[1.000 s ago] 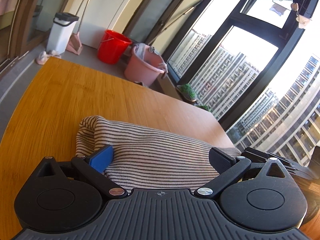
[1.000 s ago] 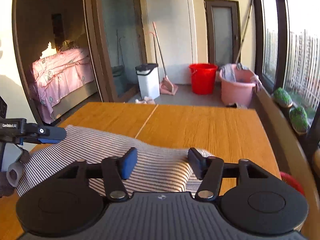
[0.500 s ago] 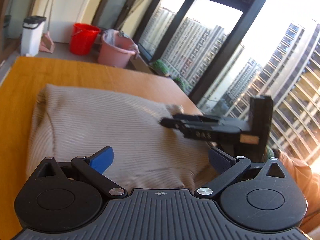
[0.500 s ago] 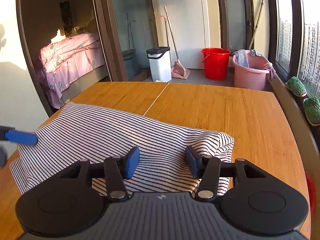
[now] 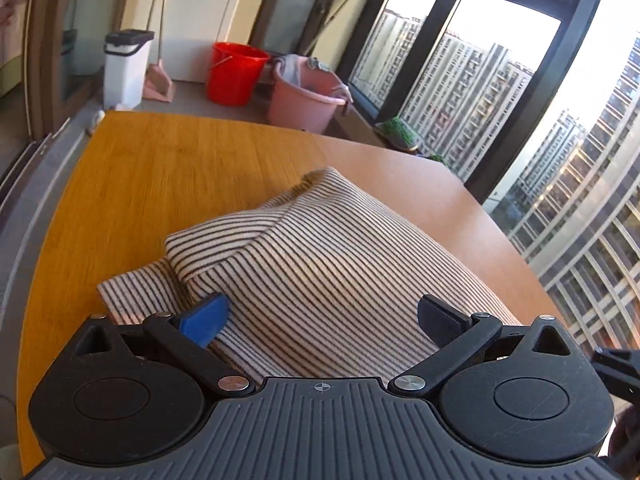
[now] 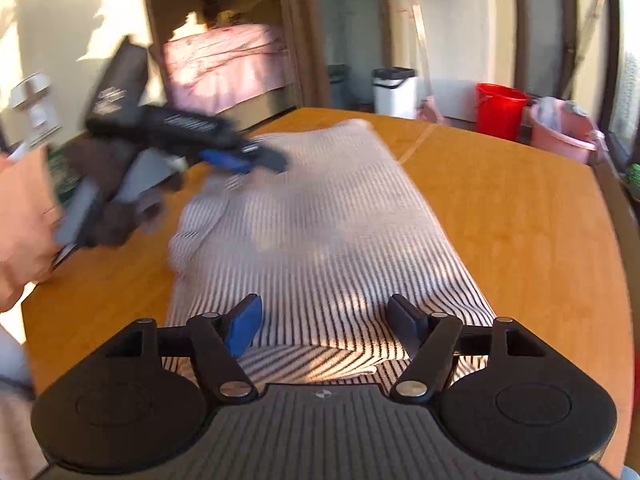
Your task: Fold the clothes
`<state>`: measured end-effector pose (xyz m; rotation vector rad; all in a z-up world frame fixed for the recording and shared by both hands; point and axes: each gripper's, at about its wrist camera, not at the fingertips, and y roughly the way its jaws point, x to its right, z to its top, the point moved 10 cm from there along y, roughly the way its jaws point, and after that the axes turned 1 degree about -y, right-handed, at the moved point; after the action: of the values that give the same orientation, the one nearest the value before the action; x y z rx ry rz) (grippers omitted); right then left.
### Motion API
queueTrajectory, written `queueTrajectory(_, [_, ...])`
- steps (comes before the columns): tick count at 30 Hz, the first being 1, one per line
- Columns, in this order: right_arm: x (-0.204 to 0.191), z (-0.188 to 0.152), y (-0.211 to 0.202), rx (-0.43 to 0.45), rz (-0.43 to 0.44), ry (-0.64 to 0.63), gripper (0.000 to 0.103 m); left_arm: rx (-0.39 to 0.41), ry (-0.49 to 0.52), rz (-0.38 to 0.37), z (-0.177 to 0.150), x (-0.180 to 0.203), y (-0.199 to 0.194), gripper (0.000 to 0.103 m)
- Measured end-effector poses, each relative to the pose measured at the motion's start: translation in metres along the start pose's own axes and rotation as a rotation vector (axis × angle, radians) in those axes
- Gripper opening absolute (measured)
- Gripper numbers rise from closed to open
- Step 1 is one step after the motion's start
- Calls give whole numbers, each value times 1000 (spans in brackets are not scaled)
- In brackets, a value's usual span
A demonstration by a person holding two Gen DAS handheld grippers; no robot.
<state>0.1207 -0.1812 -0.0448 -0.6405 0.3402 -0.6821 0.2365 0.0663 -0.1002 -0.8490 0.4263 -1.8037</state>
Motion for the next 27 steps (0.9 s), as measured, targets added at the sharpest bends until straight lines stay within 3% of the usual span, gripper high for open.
queueTrajectory(3, [-16, 13, -17, 51, -6, -89, 77, 6, 7, 1, 2, 10, -15, 103])
queueTrajectory(9, [25, 21, -2, 56, -115, 0, 77, -68, 47, -199, -41, 50, -52, 103])
queueTrajectory(13, [48, 14, 19, 27, -150, 65, 75, -136, 31, -252, -77, 66, -59, 103])
queueTrajectory(19, [53, 7, 22, 38, -177, 49, 75, -132, 18, -245, -78, 62, -47, 103])
queueTrajectory(27, [54, -6, 11, 35, -207, 67, 76, -85, 38, -151, -45, 51, -17, 103])
